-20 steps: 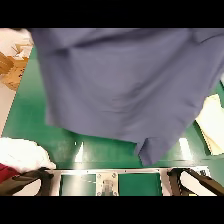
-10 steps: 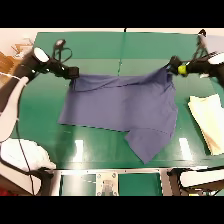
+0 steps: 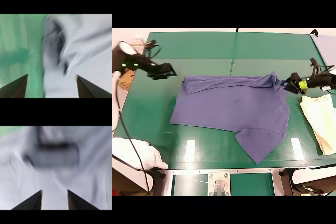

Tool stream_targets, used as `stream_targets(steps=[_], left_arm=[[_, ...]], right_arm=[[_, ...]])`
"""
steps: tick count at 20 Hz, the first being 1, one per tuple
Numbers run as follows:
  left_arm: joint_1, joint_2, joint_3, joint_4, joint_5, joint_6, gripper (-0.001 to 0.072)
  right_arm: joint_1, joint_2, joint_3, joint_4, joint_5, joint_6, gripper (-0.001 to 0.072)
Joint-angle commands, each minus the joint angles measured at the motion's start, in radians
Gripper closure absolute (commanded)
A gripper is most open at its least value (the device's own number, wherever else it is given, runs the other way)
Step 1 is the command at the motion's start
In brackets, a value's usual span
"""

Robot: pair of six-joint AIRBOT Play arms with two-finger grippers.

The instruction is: Fold the shirts.

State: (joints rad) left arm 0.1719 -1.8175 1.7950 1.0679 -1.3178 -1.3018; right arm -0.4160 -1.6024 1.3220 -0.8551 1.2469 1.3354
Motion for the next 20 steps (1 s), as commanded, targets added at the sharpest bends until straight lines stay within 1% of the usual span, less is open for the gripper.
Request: stream_targets(steps=[1,2,4,5,7,8,11,12,14,18,20], left_arm=[[0.113,0.007,0.009,-0.005,-0.249,0.021,0.0041],[0.133,0.007,-0.020,-0.012,-0.291,0.022,0.0041],[0.159,0.011,-0.119,-0.033,-0.323,0.027,0.0042],[0.166,0.023,-0.190,-0.046,-0.324,0.038,0.0042],[0.174,0.064,-0.345,-0.048,-0.319,0.086,0.0041],[0.178,0.077,-0.407,-0.046,-0.309,0.109,0.0041],[0.180,0.082,-0.505,-0.048,-0.263,0.128,0.0041],[0.180,0.082,-0.520,-0.053,-0.253,0.133,0.0041],[0.180,0.082,-0.526,-0.070,-0.235,0.134,0.0041],[0.180,0.082,-0.526,-0.123,-0.207,0.146,0.0041],[0.180,0.082,-0.526,-0.154,-0.206,0.152,0.0041]], right_arm=[[-0.073,0.103,-0.180,-0.049,0.124,0.000,0.0343],[-0.097,0.147,-0.257,-0.065,0.124,0.001,0.0343],[-0.162,0.232,-0.386,-0.113,0.124,0.023,0.0344],[-0.205,0.279,-0.449,-0.142,0.123,0.029,0.0344],[-0.301,0.364,-0.560,-0.185,0.121,0.041,0.0343],[-0.345,0.397,-0.606,-0.190,0.096,0.046,0.0342],[-0.422,0.420,-0.690,-0.204,0.043,0.053,0.0341],[-0.428,0.419,-0.711,-0.204,0.030,0.052,0.0339],[-0.420,0.419,-0.750,-0.200,0.000,0.040,0.0301],[-0.345,0.408,-0.826,-0.141,-0.086,-0.020,0.0304],[-0.311,0.370,-0.837,-0.076,-0.114,-0.072,0.0314]])
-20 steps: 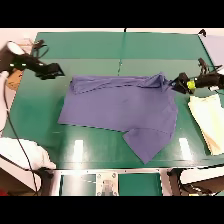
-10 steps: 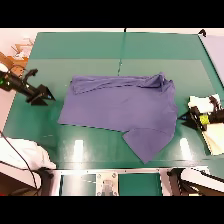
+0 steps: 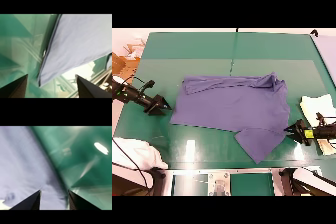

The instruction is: Fold the shirts.

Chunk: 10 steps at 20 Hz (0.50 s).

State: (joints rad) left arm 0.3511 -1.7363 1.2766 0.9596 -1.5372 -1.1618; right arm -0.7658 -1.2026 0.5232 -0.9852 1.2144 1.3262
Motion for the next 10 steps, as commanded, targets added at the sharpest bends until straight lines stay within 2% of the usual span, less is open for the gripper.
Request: stream_targets(steps=[1,5,7,10], left_arm=[[0.001,0.001,-0.007,-0.058,0.012,0.012,0.0041],[0.001,0.001,-0.007,-0.055,0.009,0.012,0.0041],[0.001,0.001,-0.007,-0.047,0.010,0.016,0.0041],[0.001,0.001,-0.008,-0.045,0.011,0.016,0.0041]], right_arm=[[0.045,-0.049,-0.037,0.091,-0.082,-0.092,0.0342],[0.043,-0.069,-0.022,0.121,-0.066,-0.127,0.0510],[0.043,-0.069,-0.004,0.120,-0.048,-0.127,0.0692],[0.043,-0.069,0.063,0.113,-0.048,-0.100,0.0694]])
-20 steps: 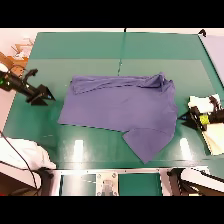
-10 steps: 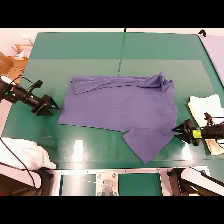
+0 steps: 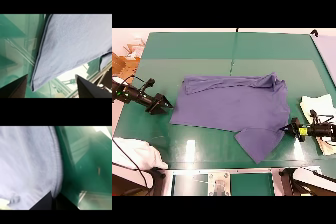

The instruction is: Fold the shirts.

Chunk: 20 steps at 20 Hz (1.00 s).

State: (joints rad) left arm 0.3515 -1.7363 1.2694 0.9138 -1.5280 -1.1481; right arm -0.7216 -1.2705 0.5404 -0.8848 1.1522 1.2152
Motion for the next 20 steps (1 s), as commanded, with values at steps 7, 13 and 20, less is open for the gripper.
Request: stream_targets(steps=[7,13,20], left_arm=[[-0.003,0.000,-0.140,0.006,0.081,0.005,0.0041],[-0.057,-0.001,-0.271,-0.064,0.111,0.043,0.0175],[-0.057,-0.001,-0.271,-0.106,0.097,0.084,0.0690]], right_arm=[[0.000,-0.001,0.096,0.013,0.006,0.022,0.0694],[0.000,-0.001,0.095,0.013,-0.012,0.021,0.0694],[0.000,-0.001,0.095,0.013,-0.013,0.010,0.0694]])
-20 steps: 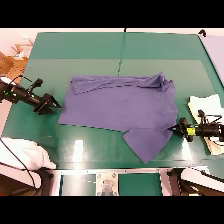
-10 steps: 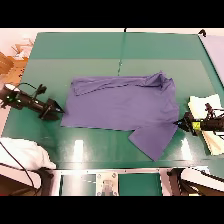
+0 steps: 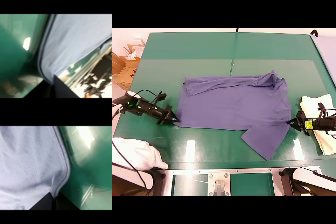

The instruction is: Fold the shirts.

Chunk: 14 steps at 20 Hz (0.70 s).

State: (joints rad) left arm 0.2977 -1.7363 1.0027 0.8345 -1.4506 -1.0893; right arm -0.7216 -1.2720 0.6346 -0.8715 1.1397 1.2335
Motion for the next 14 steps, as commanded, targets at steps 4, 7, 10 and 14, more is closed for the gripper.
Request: stream_targets(steps=[4,7,10,14], left_arm=[[-0.003,-0.001,-0.004,-0.032,0.072,0.021,0.0691],[-0.003,0.000,-0.004,-0.044,0.070,0.021,0.0691],[-0.003,0.024,0.012,-0.137,0.030,0.026,0.0692],[-0.003,0.278,0.180,-0.246,-0.050,0.016,0.0693]], right_arm=[[0.000,0.000,0.000,0.000,0.004,0.010,0.0691],[0.000,0.000,0.000,0.012,0.008,0.071,0.0694],[0.000,0.018,0.050,0.154,0.068,0.004,0.0697],[-0.002,0.184,0.321,0.308,0.159,-0.005,0.0697]])
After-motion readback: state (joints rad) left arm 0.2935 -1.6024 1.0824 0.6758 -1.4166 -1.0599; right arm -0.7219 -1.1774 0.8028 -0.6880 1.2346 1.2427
